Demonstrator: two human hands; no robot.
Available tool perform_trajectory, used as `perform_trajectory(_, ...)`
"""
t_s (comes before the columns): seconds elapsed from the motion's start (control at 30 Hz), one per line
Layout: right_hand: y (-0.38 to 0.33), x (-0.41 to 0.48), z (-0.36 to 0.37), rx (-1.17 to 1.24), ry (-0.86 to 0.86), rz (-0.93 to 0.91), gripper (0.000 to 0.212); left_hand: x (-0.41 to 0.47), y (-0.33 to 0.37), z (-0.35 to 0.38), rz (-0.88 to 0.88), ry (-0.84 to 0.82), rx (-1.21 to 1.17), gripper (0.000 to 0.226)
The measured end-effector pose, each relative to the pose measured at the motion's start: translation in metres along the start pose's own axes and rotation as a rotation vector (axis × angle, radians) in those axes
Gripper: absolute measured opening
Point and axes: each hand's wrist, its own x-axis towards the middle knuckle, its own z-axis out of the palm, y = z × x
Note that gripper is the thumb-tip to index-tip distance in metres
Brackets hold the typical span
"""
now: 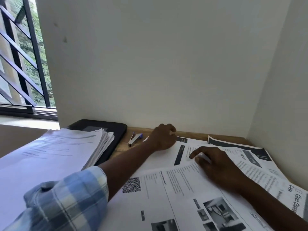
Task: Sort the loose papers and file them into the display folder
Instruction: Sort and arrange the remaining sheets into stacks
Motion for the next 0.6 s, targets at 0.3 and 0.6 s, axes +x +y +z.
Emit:
perform_trajectory(0.3, -0.016, 0.018, 0.023, 0.185, -0.019, -0.025, 0.03, 0.0, -0.083, -0.042, -0.371, 0.063, 0.544, 0.055)
perform_trajectory(0.6, -0.014, 0.006, 0.026, 0.099, 0.208, -0.189, 0.019, -0.001, -0.064, -0.064, 0.057, 0.234, -0.22, 0.024)
